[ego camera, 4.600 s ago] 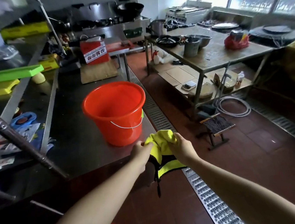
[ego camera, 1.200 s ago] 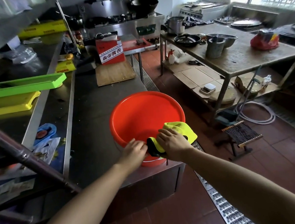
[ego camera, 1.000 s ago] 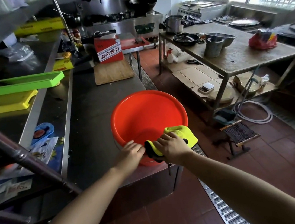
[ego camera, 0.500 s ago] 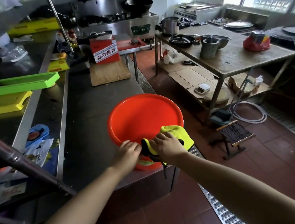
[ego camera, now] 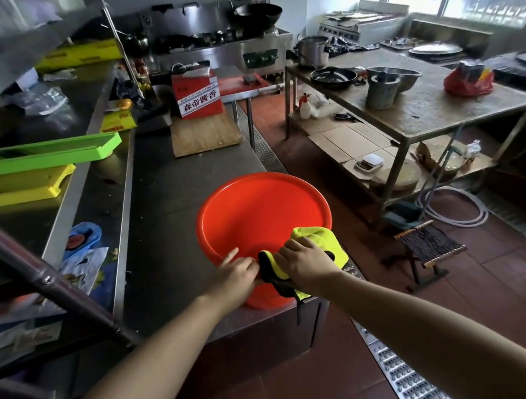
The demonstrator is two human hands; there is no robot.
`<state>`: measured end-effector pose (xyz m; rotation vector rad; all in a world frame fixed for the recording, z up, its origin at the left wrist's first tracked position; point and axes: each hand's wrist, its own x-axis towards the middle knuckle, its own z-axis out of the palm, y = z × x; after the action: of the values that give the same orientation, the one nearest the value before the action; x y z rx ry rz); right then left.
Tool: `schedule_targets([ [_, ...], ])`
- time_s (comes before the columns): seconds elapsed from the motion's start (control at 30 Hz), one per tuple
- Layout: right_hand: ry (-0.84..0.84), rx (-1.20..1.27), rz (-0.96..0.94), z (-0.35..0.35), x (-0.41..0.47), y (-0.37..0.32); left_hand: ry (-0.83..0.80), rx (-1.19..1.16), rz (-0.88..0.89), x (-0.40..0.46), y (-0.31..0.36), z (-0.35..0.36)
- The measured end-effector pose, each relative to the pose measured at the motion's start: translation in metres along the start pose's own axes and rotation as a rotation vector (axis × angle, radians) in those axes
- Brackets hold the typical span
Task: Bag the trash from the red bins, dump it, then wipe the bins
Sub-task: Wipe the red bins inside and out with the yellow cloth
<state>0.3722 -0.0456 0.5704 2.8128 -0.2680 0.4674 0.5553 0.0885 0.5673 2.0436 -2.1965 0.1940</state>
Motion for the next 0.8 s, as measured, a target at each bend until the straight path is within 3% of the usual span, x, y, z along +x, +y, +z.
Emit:
schedule_targets([
  [0.17, 0.002, 0.007, -0.059, -0.001, -0.022, 0.025, 0.098, 0.103, 0.155, -0.026, -0.039, -0.009],
  [0.3, -0.017, 0.044, -0.007, -0.008, -0.013, 0.033, 0.017, 0.128, -0.027, -0.030, -0.068, -0.021],
  [0.43, -0.078, 0.042, -0.038, -0.010, 0.005, 0.018, -0.081, 0.162, 0.103, -0.012, -0.035, -0.015],
  [0.5, -0.109, 0.024, -0.051, -0.008, 0.007, 0.014, -0.112, 0.069, 0.031, -0.003, -0.014, -0.004],
  [0.57, -0.089, 0.015, -0.069, -0.007, 0.004, 0.017, -0.094, 0.001, -0.044, -0.002, -0.007, 0.001],
  [0.7, -0.023, -0.028, -0.113, -0.008, -0.011, 0.046, 0.071, -0.001, 0.026, -0.017, -0.035, -0.007],
  [0.8, -0.023, -0.066, -0.116, -0.006, -0.009, 0.051, -0.046, 0.041, -0.087, -0.021, -0.063, -0.019],
])
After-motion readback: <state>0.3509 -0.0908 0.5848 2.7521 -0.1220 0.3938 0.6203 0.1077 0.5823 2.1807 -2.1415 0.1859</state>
